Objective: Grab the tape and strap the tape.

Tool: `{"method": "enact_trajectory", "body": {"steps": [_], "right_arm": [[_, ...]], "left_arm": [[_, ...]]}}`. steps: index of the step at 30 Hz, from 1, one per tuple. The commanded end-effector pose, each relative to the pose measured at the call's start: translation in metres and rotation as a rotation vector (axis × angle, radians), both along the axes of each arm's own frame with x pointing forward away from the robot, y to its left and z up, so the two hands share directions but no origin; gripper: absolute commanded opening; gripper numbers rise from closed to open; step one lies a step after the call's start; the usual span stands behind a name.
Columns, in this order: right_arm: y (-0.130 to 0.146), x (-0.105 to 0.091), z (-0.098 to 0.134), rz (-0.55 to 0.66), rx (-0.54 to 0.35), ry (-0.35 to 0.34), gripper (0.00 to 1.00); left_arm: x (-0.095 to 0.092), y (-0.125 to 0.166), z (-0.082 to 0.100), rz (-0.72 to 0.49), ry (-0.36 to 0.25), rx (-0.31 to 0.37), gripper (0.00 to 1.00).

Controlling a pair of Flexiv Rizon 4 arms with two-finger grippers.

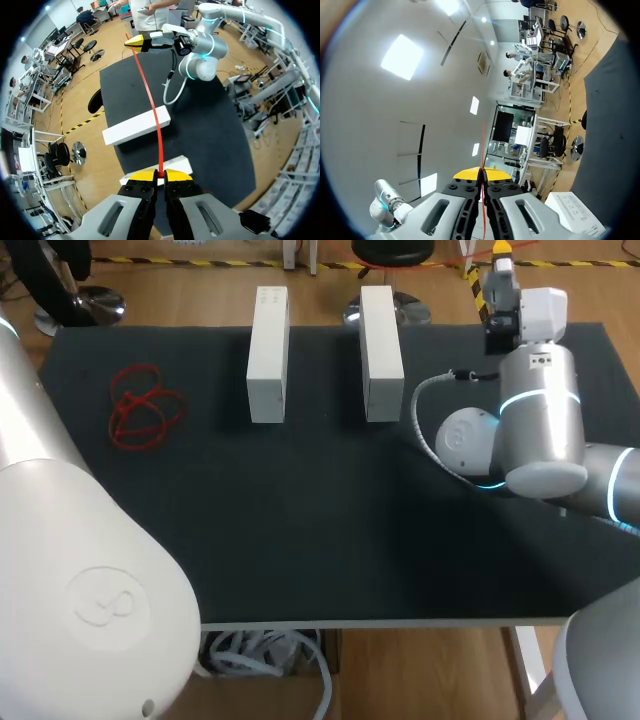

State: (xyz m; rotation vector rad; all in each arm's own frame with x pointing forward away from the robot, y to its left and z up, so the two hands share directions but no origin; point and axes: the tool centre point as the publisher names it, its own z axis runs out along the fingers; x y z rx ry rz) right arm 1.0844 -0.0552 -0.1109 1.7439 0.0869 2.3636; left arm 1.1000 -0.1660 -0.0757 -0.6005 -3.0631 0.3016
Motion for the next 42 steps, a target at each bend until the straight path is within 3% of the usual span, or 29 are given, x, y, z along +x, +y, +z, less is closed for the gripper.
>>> {"method": "enact_trajectory", "body": {"steps": [1,5,8,14,21,25,30,42], "right_arm": [[0.003,0.000,0.000,-0.008,0.008,0.000,0.00],[0.002,-0.001,-0.001,-0.010,0.012,0.001,0.00],[0.000,-0.001,-0.002,-0.013,0.013,0.003,0.00],[0.000,-0.001,-0.001,-0.016,0.009,0.002,0.00],[0.001,-0.002,-0.002,-0.011,-0.015,-0.005,0.00],[0.001,-0.001,-0.002,-0.015,-0.040,-0.015,0.00],[0.002,0.000,-0.002,-0.012,-0.056,-0.012,0.00],[0.006,0.001,-0.003,-0.003,-0.100,-0.022,0.00]], "left_arm": [[0.000,-0.006,0.008,-0.010,0.052,0.204,0.00],[-0.001,-0.009,0.013,-0.015,0.060,0.302,0.00],[-0.003,-0.010,0.020,0.033,0.030,0.360,0.00],[-0.002,-0.014,0.025,0.056,0.000,0.356,0.00],[-0.003,-0.021,0.019,0.035,0.026,0.329,0.00],[-0.004,-0.018,0.007,0.102,0.050,0.339,0.00],[-0.007,-0.006,-0.002,0.243,-0.001,0.333,0.00],[-0.008,0.002,-0.006,0.297,0.003,0.326,0.00]]}}
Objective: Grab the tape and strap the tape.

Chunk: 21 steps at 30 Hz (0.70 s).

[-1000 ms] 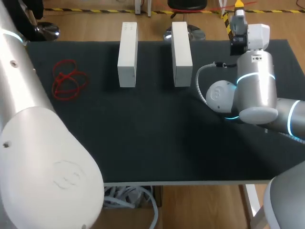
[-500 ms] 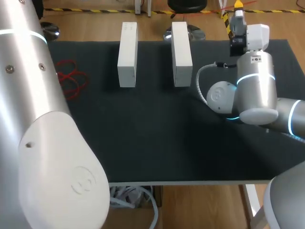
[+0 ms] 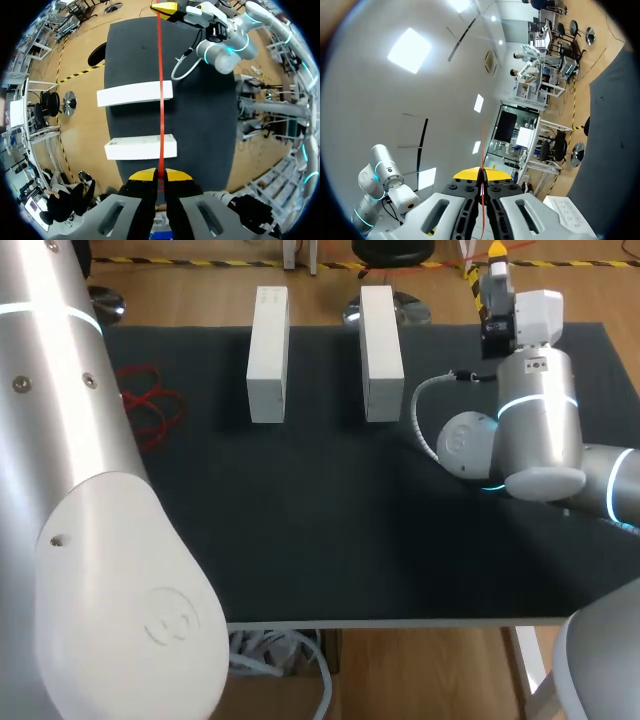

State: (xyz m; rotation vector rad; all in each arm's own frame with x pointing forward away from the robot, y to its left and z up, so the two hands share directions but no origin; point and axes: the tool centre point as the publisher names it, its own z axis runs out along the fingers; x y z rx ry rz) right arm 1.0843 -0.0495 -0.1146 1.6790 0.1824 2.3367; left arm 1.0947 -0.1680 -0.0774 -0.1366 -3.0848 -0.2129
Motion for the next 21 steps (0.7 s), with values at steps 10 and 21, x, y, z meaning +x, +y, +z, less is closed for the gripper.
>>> {"method": "enact_trajectory", "body": {"steps": [10,21], "right_arm": [[0.0008,0.0054,-0.0023,-0.085,-0.171,-0.064,0.00],[0.0022,0.0078,0.0006,-0.206,-0.410,-0.029,0.00]], "left_arm": [[-0.0016,0.0037,-0.0052,-0.003,0.001,-0.018,0.00],[-0.0001,0.0024,-0.0021,-0.045,0.021,0.000,0.00]]}}
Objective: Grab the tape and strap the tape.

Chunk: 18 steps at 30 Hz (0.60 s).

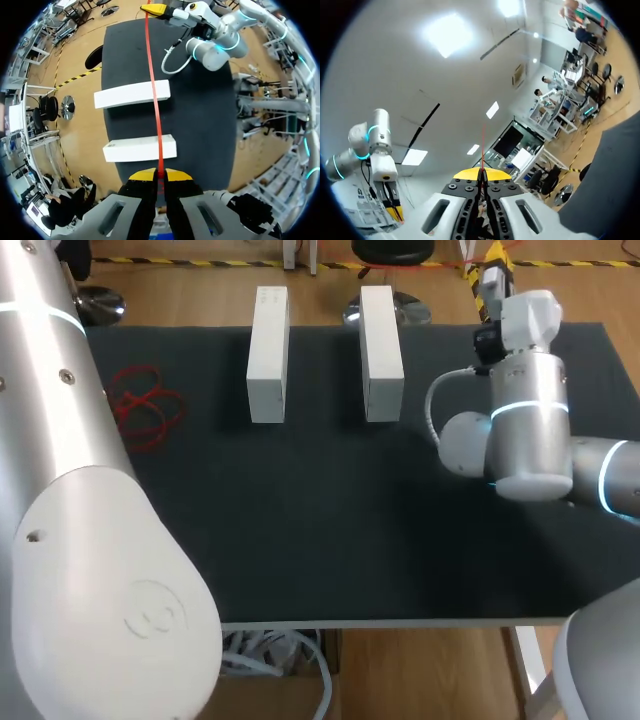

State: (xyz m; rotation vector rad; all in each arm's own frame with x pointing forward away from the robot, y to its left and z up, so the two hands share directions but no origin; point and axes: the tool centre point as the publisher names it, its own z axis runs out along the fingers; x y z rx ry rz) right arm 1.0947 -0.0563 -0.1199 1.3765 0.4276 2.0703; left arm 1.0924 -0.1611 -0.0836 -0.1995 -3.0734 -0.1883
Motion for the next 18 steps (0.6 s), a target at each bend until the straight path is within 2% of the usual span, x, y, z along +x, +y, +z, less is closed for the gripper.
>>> {"method": "enact_trajectory", "body": {"steps": [1,6,10,14,18], "right_arm": [[0.010,-0.003,0.007,-0.038,-0.034,0.039,0.00],[0.015,-0.008,0.014,-0.079,-0.125,0.103,0.00],[0.019,-0.014,0.030,-0.098,-0.090,0.192,0.00],[0.018,-0.015,0.043,-0.165,-0.192,0.147,0.00],[0.017,-0.019,0.043,-0.184,-0.280,0.152,0.00]], "left_arm": [[0.002,-0.005,0.005,-0.016,0.013,0.023,0.00],[0.002,-0.006,0.006,-0.022,0.021,0.041,0.00],[0.002,-0.006,0.006,-0.022,0.021,0.041,0.00],[0.002,-0.006,0.006,-0.022,0.021,0.041,0.00],[0.002,-0.006,0.006,-0.022,0.021,0.041,0.00]]}}
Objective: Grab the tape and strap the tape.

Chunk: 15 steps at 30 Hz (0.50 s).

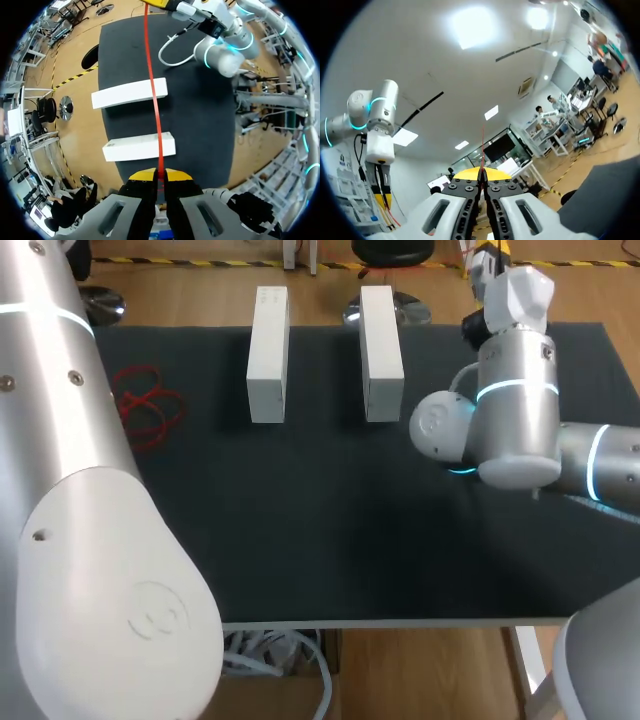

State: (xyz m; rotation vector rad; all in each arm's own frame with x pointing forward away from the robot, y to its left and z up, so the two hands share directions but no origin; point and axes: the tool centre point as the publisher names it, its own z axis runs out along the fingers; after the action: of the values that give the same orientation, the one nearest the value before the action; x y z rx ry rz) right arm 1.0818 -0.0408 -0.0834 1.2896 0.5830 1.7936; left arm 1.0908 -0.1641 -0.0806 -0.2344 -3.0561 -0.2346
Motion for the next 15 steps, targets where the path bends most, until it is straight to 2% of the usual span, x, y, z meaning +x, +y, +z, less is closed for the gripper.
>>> {"method": "enact_trajectory", "body": {"steps": [1,4,6,7,9,15], "right_arm": [[0.0015,-0.0063,0.0047,-0.067,-0.029,0.087,0.00],[-0.0001,-0.0059,0.0007,-0.097,-0.035,0.115,0.00],[-0.0008,-0.0058,0.0014,-0.104,0.002,0.116,0.00],[0.0004,-0.0059,0.0033,-0.090,0.072,0.153,0.00],[-0.0028,-0.0042,0.0080,-0.134,0.231,0.182,0.00],[-0.0028,-0.0042,0.0080,-0.134,0.231,0.182,0.00]], "left_arm": [[0.0039,-0.0030,0.0026,0.001,0.010,0.010,0.00],[0.0039,-0.0030,0.0026,0.001,0.010,0.010,0.00],[0.0039,-0.0030,0.0026,0.001,0.010,0.010,0.00],[0.0039,-0.0030,0.0026,0.001,0.010,0.010,0.00],[0.0039,-0.0030,0.0026,0.001,0.010,0.010,0.00],[0.0039,-0.0030,0.0026,0.001,0.010,0.010,0.00]]}}
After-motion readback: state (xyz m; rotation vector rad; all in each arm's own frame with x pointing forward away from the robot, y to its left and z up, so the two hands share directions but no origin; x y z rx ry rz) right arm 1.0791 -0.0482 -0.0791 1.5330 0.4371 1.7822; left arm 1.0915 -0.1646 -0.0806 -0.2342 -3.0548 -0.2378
